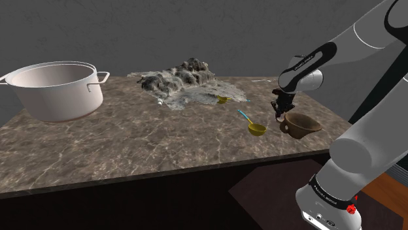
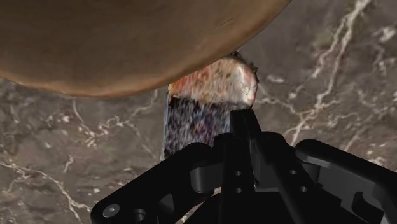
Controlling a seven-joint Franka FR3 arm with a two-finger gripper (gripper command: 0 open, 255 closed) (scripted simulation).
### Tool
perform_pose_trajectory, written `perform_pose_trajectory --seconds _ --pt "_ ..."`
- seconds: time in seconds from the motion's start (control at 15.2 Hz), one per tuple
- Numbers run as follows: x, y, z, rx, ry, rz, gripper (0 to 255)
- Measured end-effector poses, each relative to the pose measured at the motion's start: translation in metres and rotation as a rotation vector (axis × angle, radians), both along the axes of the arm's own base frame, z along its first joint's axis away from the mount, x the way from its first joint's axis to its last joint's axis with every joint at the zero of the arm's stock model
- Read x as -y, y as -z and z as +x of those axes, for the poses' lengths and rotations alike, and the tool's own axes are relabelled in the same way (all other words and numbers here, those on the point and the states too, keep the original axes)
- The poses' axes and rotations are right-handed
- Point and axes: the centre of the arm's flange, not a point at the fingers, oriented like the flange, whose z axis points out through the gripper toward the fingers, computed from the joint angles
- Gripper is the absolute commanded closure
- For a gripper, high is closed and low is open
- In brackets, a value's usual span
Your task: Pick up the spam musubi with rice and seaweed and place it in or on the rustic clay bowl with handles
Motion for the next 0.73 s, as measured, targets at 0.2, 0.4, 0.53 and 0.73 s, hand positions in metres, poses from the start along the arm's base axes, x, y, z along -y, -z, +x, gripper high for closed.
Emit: perform_pose_trajectory --seconds 0.2,0.4,0.53,0.73 --pt "0.016 -0.005 0.007 -0.01 0.049 0.002 0" --pt "0.052 -0.013 0.022 -0.033 0.161 0.007 0" --pt "0.064 -0.016 0.028 -0.042 0.206 0.009 0" --pt "0.068 -0.005 0.028 -0.046 0.22 0.01 0"
